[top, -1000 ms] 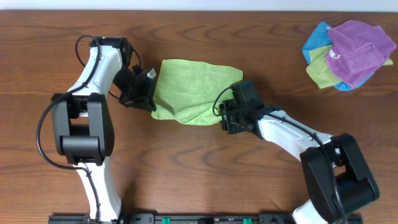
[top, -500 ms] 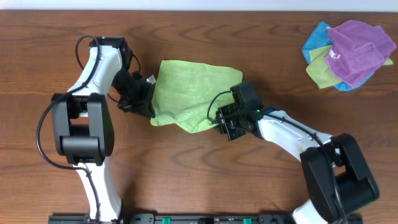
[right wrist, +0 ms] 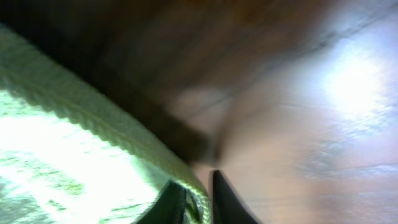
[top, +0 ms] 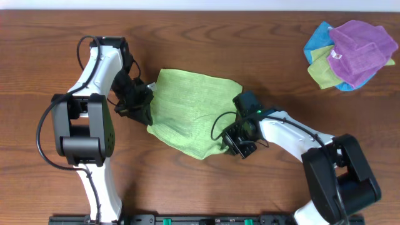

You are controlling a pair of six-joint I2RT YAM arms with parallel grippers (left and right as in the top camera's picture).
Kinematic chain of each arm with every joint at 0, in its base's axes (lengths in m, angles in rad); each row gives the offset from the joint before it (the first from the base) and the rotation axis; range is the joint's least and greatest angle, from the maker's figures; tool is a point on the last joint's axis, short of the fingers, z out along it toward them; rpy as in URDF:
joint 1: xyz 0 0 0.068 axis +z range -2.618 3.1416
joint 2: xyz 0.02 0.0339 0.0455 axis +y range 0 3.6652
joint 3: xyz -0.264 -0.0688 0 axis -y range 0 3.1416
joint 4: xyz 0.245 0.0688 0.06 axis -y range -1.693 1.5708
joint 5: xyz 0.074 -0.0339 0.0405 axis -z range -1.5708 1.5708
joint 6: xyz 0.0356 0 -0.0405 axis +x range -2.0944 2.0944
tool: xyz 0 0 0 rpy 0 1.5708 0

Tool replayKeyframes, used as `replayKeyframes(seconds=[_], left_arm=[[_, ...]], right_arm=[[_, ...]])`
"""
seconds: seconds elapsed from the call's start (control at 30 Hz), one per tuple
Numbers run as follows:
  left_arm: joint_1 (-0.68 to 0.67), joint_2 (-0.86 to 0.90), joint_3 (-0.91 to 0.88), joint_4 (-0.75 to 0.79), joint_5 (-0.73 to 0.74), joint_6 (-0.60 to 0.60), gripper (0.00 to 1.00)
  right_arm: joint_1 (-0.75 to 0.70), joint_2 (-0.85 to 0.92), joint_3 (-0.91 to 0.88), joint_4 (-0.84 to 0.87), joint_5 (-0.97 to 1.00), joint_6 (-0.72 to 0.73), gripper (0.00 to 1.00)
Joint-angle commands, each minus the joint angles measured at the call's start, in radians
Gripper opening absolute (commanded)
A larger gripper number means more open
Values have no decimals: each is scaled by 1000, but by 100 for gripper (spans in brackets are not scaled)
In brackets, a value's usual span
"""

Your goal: Fold the cloth

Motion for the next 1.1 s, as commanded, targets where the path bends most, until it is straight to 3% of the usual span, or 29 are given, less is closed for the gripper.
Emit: replayKeyframes(seconds=[0.0,0.07,0.13,0.2,0.33,0.5,0.53,0.6,0.73,1.07], left_arm=[[7,-29,15,-10,-31,12,6],[7,-29,15,-16,-33,10,7],[6,-29,15,-30,-32,10,9],[5,-29,15,-54,-33,11,11],[5,-29,13,-67,-61,10,29],[5,-29,13,-32,-63,10,29],[5,-29,13,-21,-63,10,28],[5,-29,13,-2,-47,10,27],[4,-29,13,29,-48,11,34],[-49,-29,13,59,-48,10,34]], right_arm=[[3,5,-2,-24,0,-84,18],[3,4,-2,-46,0,-99,24],[3,4,-2,-63,0,-129,36],[3,4,-2,-93,0,-131,37],[3,4,-2,-138,-18,-175,41],[-2,-5,6,-64,-106,-282,52],[-5,-12,13,-45,-144,-327,62],[-6,-32,33,-37,-165,-402,70],[-4,-95,50,-50,-131,-470,79],[-5,-259,50,-215,6,-439,77]])
